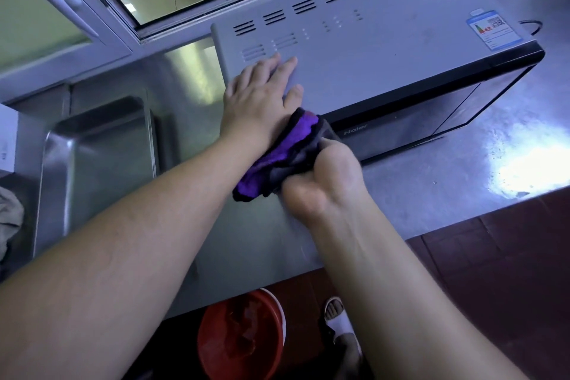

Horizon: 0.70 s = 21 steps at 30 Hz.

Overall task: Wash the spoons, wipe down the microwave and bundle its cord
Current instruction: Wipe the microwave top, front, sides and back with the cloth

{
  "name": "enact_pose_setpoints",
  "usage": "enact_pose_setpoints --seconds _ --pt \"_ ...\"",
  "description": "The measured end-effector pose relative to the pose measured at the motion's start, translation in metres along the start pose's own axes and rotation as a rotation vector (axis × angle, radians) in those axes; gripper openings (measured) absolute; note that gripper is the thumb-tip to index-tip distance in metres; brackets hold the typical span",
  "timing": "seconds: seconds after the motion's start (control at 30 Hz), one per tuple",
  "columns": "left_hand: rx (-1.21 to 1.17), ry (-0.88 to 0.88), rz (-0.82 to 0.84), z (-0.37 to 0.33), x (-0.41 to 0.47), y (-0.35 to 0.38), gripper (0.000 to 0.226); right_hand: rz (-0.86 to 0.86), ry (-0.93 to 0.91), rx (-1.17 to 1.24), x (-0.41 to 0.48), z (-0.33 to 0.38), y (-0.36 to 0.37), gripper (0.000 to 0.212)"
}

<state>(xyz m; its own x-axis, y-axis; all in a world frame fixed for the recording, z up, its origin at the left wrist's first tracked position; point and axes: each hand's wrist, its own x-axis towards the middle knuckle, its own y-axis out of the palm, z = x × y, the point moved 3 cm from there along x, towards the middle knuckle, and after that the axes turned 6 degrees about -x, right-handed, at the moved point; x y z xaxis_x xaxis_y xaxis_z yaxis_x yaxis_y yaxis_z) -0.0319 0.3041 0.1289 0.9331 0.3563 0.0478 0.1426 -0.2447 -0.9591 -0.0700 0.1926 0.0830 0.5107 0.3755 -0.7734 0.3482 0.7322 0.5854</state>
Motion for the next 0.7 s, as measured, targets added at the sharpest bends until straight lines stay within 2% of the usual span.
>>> enact_pose_setpoints --seconds 0.13,0.2,0.33,0.47,0.57,0.7 --pt "0.002 -0.026 0.063 0.001 0.004 -0.001 0.057 -0.172 -0.184 -0.262 -0.014 -0.020 0.001 0.052" --pt "0.006 -0.028 0.086 0.001 0.004 -0.002 0.057 -0.198 -0.307 -0.419 -0.022 -0.034 0.004 0.056" --pt "0.000 -0.021 0.120 0.002 0.005 -0.004 0.058 -0.221 -0.449 -0.499 -0.008 -0.061 0.002 0.048" --pt "0.008 -0.034 0.132 0.000 0.004 -0.003 0.058 -0.277 -0.655 -0.713 -0.001 -0.086 0.000 0.069" --pt "0.040 -0.024 0.098 -0.001 0.001 -0.001 0.057 -0.263 -0.611 -0.697 0.013 -0.099 -0.005 0.070" --pt "0.047 -0.013 0.064 -0.001 0.000 0.001 0.057 -0.299 -0.338 -0.623 0.036 -0.109 -0.011 0.061"
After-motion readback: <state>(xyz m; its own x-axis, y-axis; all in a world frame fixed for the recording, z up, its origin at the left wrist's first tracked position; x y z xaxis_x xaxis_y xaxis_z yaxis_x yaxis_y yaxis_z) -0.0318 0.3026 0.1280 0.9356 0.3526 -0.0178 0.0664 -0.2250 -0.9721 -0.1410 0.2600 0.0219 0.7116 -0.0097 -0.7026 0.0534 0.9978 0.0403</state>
